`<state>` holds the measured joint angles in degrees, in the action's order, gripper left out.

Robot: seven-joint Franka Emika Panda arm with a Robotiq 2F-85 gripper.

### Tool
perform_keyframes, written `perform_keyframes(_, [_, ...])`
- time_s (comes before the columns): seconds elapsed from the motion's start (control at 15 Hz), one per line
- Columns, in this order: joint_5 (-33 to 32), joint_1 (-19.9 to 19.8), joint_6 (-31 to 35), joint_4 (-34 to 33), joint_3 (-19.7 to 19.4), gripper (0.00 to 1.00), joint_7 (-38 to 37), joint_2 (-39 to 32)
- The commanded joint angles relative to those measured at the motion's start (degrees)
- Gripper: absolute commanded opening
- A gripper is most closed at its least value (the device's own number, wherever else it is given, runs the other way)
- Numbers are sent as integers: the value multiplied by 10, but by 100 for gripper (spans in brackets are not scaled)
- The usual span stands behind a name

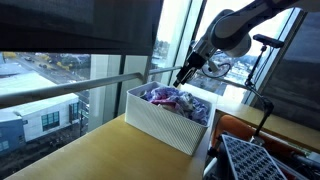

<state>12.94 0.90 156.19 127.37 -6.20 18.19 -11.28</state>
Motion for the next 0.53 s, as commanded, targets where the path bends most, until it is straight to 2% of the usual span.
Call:
perform_keyframes(0.0, [-55, -27, 17, -49, 15, 100, -33, -86])
perform_keyframes(0.2, [-123, -29, 8, -75, -3, 100, -72, -133])
perform_keyframes(0.47, [-196, -21, -4, -96, -29, 100, -113, -160])
